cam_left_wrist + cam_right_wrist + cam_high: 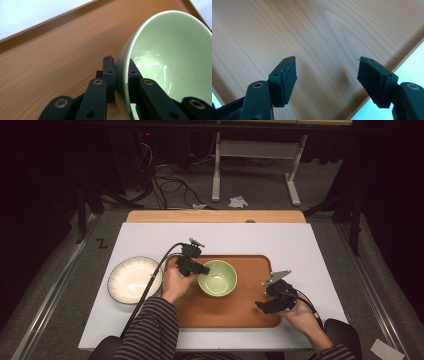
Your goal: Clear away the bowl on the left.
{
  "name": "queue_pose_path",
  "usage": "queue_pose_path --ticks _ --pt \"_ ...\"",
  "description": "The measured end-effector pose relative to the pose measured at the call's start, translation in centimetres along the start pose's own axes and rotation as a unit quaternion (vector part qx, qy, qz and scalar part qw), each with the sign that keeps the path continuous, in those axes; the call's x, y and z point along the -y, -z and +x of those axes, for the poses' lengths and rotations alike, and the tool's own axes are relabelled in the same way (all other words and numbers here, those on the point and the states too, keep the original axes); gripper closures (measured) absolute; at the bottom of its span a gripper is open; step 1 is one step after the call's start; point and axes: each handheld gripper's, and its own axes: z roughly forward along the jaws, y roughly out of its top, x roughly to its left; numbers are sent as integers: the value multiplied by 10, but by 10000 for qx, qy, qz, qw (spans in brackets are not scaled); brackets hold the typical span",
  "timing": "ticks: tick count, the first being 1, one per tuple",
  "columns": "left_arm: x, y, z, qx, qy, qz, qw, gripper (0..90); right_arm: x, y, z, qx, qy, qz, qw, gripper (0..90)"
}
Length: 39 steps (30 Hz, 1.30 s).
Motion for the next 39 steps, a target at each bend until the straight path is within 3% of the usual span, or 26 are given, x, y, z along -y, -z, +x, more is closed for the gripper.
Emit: queue_pose_path --ticks 20,24,31,35,39 --pt "1 -15 1 47 91 -32 9999 814 0 0 1 9 -15 15 10000 333" --pt "2 -14 0 134 36 -1 9999 728 0 0 2 -8 4 18 10000 333" --pt "2 -6 0 -33 -28 -132 9999 585 0 0 1 2 -13 19 10000 332" --pt "3 6 -1 -78 -148 -196 9997 539 0 -1 1 -7 1 24 10000 332" --pt "6 20 2 -77 -114 -368 9992 517 0 -1 1 -5 -14 25 10000 332"
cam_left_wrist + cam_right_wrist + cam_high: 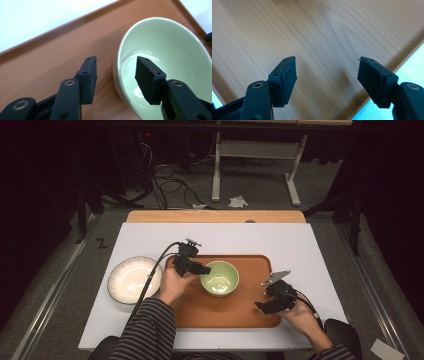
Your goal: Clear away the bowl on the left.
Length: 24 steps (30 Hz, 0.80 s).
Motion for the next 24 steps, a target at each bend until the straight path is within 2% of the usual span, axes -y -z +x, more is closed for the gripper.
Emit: queue_pose_path --ticks 3,10,18,24 --pt "4 11 4 22 18 -100 9999 507 0 0 0 3 13 5 10000 332" --pt "17 37 12 -75 66 -285 9995 499 0 0 0 -1 -22 22 10000 332" --pt "32 58 16 -193 9 -268 9995 491 0 -1 0 7 9 32 10000 332" --pt "48 66 21 -241 69 -248 9994 486 0 -1 0 3 -22 26 10000 332"
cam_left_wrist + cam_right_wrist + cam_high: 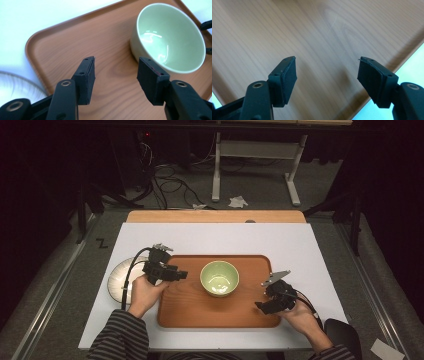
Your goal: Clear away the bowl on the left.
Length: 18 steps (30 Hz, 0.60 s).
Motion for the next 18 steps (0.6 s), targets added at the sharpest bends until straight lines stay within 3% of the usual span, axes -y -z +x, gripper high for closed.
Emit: queue_pose_path --ticks 10,18 --pt "23 10 8 123 198 -58 9997 476 0 -1 0 0 30 -20 10000 332" --pt "37 14 8 58 170 -22 9998 469 0 0 0 40 21 3 10000 333"
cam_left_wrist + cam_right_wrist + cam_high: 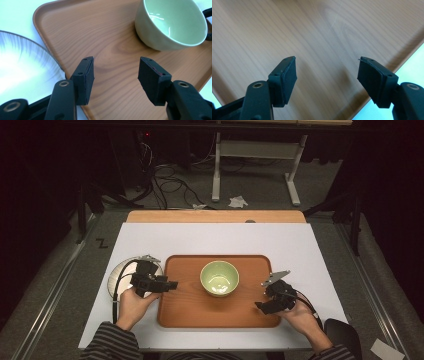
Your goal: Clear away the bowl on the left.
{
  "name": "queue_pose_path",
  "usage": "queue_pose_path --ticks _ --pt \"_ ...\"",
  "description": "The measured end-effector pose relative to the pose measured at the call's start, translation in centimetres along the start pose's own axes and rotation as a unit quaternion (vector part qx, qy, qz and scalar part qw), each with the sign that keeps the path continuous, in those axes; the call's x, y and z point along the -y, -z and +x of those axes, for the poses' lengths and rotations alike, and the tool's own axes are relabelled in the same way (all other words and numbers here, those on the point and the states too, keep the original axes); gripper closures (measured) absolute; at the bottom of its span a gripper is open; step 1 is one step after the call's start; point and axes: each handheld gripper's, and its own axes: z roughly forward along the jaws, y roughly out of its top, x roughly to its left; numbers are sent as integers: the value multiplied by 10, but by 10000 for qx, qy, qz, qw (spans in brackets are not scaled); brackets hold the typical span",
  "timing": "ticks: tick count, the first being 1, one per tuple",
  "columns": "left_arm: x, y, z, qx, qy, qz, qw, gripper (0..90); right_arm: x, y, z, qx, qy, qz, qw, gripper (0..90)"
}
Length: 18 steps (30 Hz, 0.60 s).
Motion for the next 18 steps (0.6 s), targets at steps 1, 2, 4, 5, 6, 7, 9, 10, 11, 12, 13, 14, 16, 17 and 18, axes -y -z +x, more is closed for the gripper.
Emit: queue_pose_path --ticks 1,2,4,5,6,7,9,10,11,12,13,14,16,17,18 --pt "1 0 0 -27 -8 5 10000 469 0 0 0 -43 6 -31 10000 333" --pt "3 1 -1 -56 -33 6 10000 469 0 0 0 -33 7 -24 10000 332" --pt "5 1 -2 -112 -59 5 9999 468 0 -1 0 -44 9 -19 10000 332" --pt "6 0 -2 -111 -70 4 9999 467 0 -1 0 -39 -3 -10 10000 332" --pt "8 0 -3 -127 -68 11 9999 467 0 -1 0 -39 -6 -13 10000 332" --pt "9 -1 -3 -147 -103 26 9998 466 0 -1 0 -39 7 -17 10000 332" --pt "11 -3 -6 -237 -195 101 9995 463 0 0 0 -27 5 -23 10000 332" --pt "11 -4 -7 -254 -230 128 9993 462 0 0 1 -26 16 9 10000 332" --pt "12 -4 -8 -270 -244 140 9992 460 0 0 1 -34 16 -4 10000 332" --pt "12 -5 -9 -285 -259 151 9991 459 0 -1 1 -42 18 -19 10000 332" --pt "12 -5 -9 -299 -278 171 9990 458 0 -1 1 -40 26 12 10000 332" --pt "13 -6 -8 -309 -277 166 9990 457 0 -1 1 -37 29 19 10000 332" --pt "13 -7 -8 -327 -272 217 9989 455 0 -1 0 -44 14 -21 10000 333" --pt "13 -8 -8 -337 -270 237 9988 453 0 -1 0 -36 10 -18 10000 333" --pt "13 -8 -7 -346 -277 242 9987 452 0 -1 0 -33 13 -21 10000 333"
